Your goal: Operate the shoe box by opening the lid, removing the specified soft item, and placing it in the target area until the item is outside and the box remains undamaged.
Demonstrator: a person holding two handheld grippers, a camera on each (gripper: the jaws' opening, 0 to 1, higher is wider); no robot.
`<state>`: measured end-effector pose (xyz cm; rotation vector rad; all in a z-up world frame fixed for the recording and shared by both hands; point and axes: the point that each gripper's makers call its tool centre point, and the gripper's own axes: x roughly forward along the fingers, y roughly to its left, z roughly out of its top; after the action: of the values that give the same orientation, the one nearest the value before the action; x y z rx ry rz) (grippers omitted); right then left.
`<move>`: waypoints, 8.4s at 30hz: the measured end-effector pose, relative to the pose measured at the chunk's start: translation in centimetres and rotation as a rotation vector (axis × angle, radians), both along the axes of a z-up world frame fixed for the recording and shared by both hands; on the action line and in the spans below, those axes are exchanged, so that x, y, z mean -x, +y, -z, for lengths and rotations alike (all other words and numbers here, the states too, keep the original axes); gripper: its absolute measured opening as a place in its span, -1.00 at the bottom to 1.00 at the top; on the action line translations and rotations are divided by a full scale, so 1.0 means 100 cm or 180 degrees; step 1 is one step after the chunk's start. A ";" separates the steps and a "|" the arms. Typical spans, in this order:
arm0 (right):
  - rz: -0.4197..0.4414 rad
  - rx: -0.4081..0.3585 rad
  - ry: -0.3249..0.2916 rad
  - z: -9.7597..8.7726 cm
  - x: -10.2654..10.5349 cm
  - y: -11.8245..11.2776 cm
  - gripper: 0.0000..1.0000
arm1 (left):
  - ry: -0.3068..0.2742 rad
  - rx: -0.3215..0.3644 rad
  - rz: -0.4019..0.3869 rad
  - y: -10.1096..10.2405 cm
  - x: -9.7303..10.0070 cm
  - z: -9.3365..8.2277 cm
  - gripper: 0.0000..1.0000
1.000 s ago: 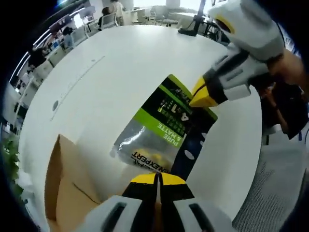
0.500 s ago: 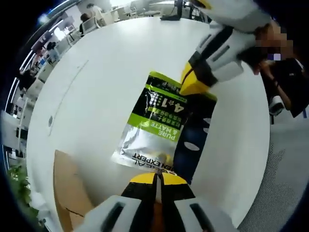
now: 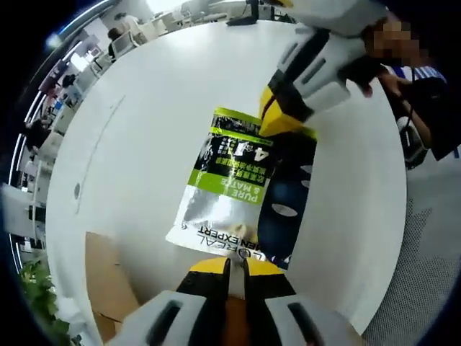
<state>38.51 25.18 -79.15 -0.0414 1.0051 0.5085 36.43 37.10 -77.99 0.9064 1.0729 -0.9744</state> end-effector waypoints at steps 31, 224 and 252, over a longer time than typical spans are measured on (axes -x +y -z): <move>0.0067 0.0196 -0.0177 -0.028 0.008 -0.020 -0.70 | 0.0028 0.0844 -0.0468 -0.016 0.011 -0.063 -0.38; -0.1232 -0.0517 0.0052 -0.057 0.054 0.320 -0.97 | -0.0670 0.1932 -0.3642 0.339 0.116 -0.071 -0.89; -0.0806 -0.0665 -0.0136 -0.088 0.050 0.276 -1.00 | -0.0602 0.1787 -0.3605 0.339 0.115 -0.070 -0.91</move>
<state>33.48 52.82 -70.30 0.0073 0.9050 0.8391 24.91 70.97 -70.96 -0.1307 0.8707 -0.1797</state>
